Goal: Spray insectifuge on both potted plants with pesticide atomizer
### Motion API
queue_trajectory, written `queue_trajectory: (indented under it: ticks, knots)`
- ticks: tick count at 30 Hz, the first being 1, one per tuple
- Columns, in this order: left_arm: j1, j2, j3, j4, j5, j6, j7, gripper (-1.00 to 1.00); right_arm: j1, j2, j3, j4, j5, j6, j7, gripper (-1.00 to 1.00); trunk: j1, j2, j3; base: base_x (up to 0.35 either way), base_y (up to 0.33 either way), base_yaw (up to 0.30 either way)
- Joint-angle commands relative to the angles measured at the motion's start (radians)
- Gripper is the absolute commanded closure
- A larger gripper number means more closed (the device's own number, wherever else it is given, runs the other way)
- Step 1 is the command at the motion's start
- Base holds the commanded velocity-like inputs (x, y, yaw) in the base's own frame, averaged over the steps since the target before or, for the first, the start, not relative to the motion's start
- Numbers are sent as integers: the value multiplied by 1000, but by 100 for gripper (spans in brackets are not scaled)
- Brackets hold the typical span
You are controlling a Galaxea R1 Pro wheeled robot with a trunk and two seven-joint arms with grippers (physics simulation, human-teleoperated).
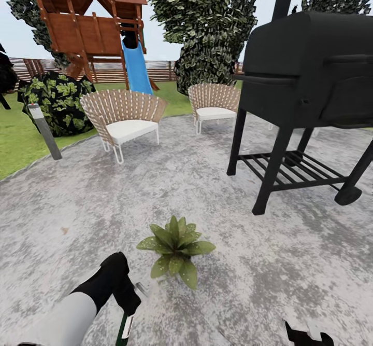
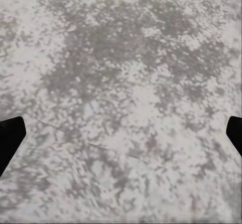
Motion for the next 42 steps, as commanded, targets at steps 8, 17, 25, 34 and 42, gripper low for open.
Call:
queue_trajectory:
  ticks: [8, 17, 25, 34, 42]
  knots:
    - [-108, -7, -6, -1, -4, 47, -20, 100, -1, 0, -7, 2, 5, -3, 7, -100, -1, 0, -1, -72, -69, 0]
    - [-230, -38, -11, 16, -4, 123, -113, 100, -1, -1, -7, 3, 7, -1, 8, -100, -1, 0, -1, 0, 0, 0]
    - [-238, -39, -91, 18, -1, 127, -162, 100, -1, -1, -7, 3, 6, -1, 7, -100, -1, 0, -1, 126, 0, 0]
    - [-233, -40, -95, 18, -1, 127, -168, 100, -1, 0, -7, 3, 6, -2, 7, -100, -1, 0, -1, 199, -176, 113]
    - [-233, -40, -93, 18, 0, 129, -168, 100, -1, 0, -7, 3, 6, -1, 7, -100, -1, 0, -1, 47, -171, 275]
